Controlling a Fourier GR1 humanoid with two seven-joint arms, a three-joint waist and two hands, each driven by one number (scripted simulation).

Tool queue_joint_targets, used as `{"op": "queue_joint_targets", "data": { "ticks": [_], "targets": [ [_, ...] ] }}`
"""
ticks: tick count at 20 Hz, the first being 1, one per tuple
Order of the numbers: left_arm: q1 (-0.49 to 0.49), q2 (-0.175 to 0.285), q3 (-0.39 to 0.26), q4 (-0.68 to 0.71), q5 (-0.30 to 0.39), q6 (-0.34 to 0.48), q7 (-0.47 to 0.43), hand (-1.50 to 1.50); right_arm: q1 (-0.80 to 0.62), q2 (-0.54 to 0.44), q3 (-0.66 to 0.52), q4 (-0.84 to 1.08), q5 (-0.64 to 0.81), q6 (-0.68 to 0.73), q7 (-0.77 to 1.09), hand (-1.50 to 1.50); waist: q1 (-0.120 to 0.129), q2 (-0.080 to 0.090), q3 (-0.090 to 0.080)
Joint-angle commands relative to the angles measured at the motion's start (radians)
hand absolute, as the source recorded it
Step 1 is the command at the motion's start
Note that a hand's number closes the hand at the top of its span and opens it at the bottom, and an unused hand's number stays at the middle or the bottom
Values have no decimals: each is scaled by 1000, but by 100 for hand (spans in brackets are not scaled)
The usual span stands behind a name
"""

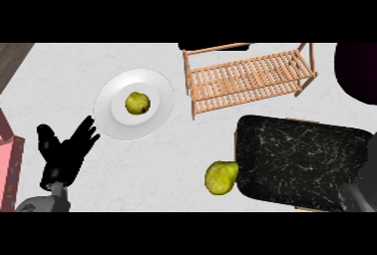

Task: Pick the eggplant from the tray and place it in the tiered shelf

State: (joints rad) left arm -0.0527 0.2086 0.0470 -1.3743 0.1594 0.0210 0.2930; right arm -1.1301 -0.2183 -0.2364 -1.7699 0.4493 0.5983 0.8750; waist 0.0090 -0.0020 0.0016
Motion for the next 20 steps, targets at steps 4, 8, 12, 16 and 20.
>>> {"op": "queue_joint_targets", "data": {
  "ticks": [4, 8, 12, 16, 20],
  "targets": [
    [33, -16, -4, 24, -20, 2, -14, 0, 10, -94, -8, 215, -1, -9, -171, 150, 0, 4, -2],
    [-9, -17, -11, -28, -10, 5, 49, 0, -87, -153, 20, 446, 56, -43, -310, 150, 14, 8, -2],
    [50, -50, -41, -55, -48, 27, 20, 0, -78, -155, 52, 516, 98, -100, -383, 150, 9, 5, -2],
    [-12, -24, 7, 53, -28, -10, -19, 0, -101, -139, 72, 657, 150, -206, -487, 150, 6, 6, -2],
    [-39, -1, 19, 55, -23, -34, -8, 0, -127, -133, 90, 762, 191, -273, -556, 150, 8, 8, -2]
  ]
}}
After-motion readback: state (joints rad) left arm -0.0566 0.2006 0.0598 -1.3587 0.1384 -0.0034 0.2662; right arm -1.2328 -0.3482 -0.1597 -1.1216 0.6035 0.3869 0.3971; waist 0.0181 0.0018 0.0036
